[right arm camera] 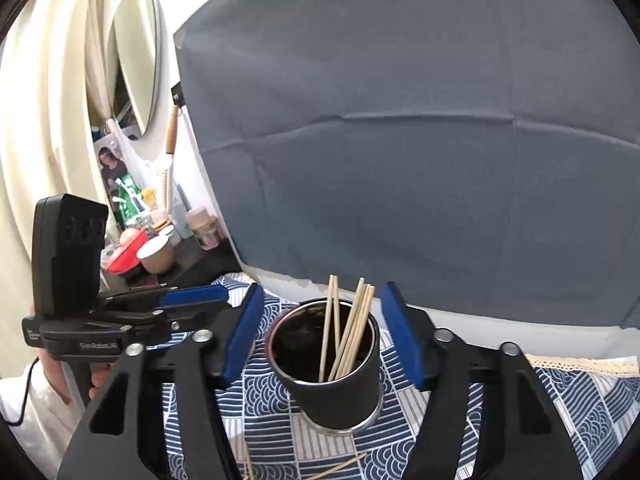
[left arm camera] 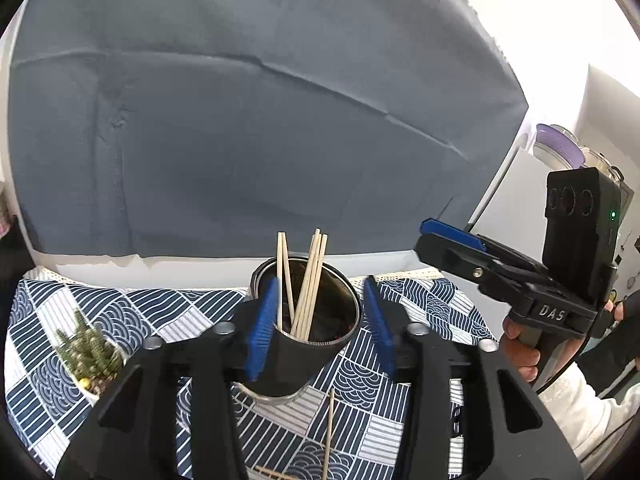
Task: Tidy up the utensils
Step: 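Move both tools back down to the remaining wooden sticks, then close the left and right grippers each on another wooden stick, then lift the held sticks with both grippers and carry them over the black cup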
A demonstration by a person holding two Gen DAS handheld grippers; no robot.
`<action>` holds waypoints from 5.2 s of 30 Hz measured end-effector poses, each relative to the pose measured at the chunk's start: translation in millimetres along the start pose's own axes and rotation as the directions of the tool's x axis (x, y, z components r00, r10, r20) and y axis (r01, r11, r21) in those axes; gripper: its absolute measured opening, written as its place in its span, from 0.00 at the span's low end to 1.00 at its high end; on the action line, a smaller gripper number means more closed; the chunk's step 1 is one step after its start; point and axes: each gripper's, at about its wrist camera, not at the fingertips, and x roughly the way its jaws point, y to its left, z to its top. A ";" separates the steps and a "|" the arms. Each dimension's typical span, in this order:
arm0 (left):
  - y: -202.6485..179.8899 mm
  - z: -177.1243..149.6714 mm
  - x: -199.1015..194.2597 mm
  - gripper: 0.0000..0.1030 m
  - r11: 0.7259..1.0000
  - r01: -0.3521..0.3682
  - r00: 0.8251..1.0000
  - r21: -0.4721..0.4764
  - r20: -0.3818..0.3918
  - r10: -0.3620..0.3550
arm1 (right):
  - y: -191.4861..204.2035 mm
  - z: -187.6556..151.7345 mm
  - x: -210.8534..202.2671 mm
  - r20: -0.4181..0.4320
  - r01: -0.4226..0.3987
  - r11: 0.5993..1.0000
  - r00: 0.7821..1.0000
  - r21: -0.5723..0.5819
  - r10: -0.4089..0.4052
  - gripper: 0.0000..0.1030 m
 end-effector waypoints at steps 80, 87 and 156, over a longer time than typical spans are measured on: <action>-42.6 -271.2 -5.5 0.96 0.860 -0.501 0.726 0.100 -0.493 0.480 | 69.5 -236.4 83.3 -0.713 -0.106 0.968 0.695 -0.226 -0.090 0.94; -44.3 -274.4 -7.4 0.96 0.855 -0.510 0.736 0.091 -0.468 0.489 | 68.5 -235.4 85.4 -0.713 -0.103 0.969 0.695 -0.224 -0.091 0.94; -20.0 -143.4 -92.9 0.05 0.834 -0.552 0.762 0.009 -0.401 0.508 | -32.3 -124.4 -63.6 -0.447 0.049 0.999 0.894 0.008 -0.040 0.05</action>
